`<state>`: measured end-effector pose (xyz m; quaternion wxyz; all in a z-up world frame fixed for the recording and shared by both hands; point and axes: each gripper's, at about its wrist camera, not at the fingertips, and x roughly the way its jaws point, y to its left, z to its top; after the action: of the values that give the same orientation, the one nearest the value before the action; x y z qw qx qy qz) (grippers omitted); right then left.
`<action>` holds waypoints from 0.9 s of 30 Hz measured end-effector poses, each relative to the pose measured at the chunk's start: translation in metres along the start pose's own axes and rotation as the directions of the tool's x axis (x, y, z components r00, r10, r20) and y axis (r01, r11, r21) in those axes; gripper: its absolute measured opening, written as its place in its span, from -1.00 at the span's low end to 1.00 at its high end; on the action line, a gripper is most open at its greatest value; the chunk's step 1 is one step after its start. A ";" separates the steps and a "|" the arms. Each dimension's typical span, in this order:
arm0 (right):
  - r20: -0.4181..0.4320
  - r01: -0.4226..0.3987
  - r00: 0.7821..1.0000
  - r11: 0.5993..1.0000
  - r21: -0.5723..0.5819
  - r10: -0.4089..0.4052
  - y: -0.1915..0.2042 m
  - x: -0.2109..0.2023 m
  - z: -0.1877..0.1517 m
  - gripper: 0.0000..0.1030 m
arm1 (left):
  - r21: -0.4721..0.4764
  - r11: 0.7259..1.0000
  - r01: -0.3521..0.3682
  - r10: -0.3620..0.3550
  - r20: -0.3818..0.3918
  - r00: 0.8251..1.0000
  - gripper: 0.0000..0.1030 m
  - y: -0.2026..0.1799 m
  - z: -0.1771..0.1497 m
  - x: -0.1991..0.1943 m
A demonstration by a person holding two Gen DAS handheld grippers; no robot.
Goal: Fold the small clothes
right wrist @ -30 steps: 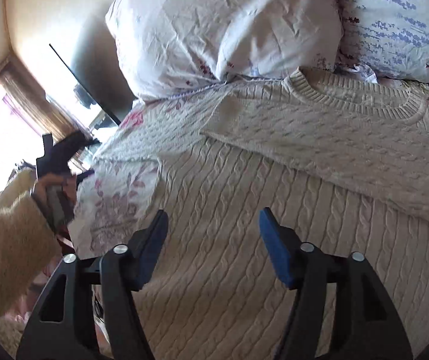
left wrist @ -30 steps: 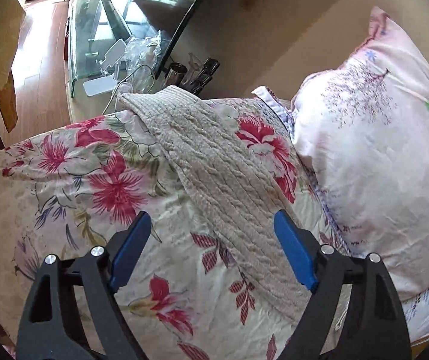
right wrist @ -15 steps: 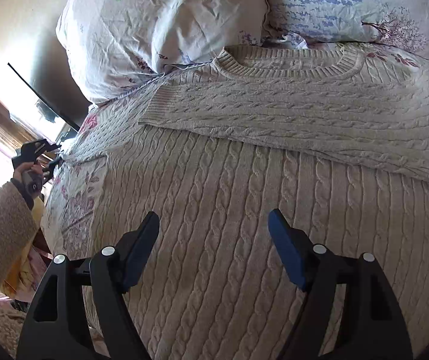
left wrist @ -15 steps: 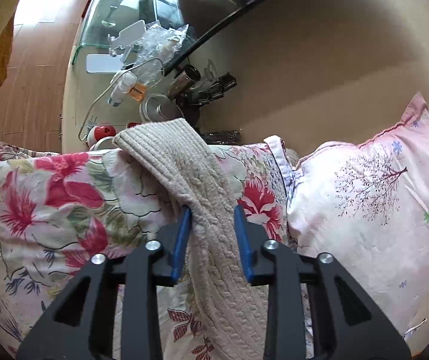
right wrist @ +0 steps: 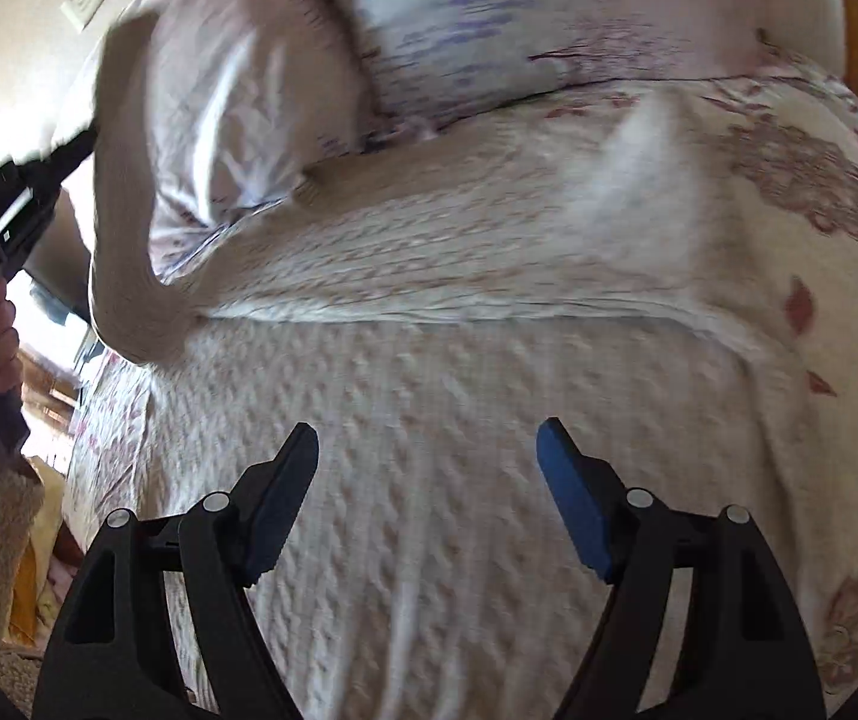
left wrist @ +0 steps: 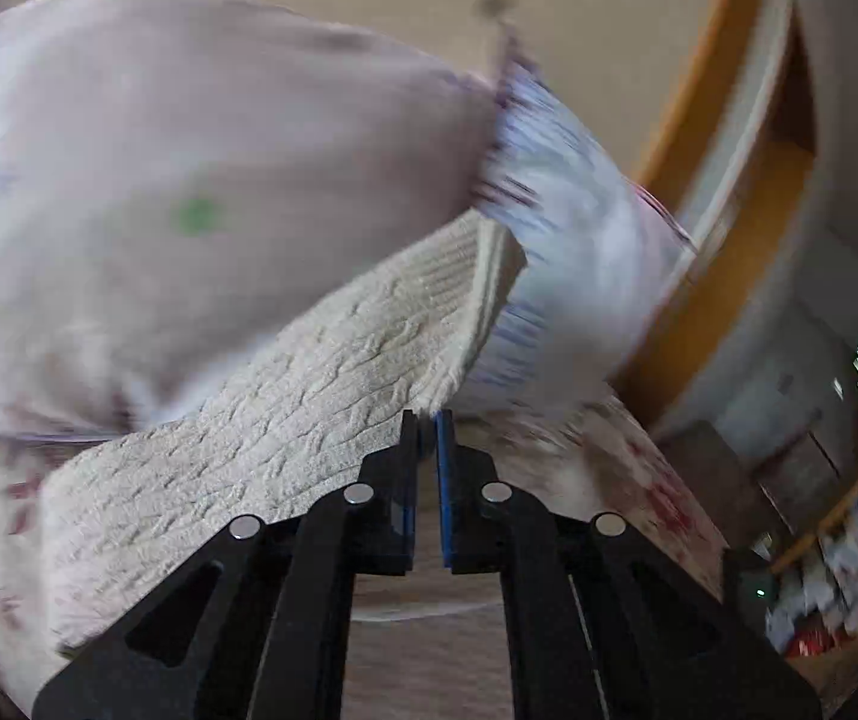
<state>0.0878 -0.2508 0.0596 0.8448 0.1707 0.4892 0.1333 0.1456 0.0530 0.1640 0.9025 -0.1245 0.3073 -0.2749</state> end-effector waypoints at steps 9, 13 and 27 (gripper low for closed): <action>0.097 0.126 0.985 0.982 0.141 -0.141 -0.074 -0.066 -0.012 0.49 | 0.107 0.989 -0.106 0.123 -0.162 0.979 0.28 -0.033 -0.063 0.024; 0.038 0.083 0.995 0.967 0.241 -0.095 -0.113 -0.083 -0.030 0.39 | -0.072 0.942 -0.328 0.303 -0.235 0.924 0.28 0.049 -0.104 -0.041; -0.225 -0.221 0.908 0.859 0.462 0.354 -0.140 -0.071 -0.111 -0.50 | -0.438 0.866 -0.241 0.049 -0.406 0.913 -0.39 0.055 -0.245 -0.119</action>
<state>-0.0352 -0.3874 0.0051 0.6720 0.4007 0.5981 0.1735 -0.0624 0.1526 0.0092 0.7845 -0.2640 0.5436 -0.1393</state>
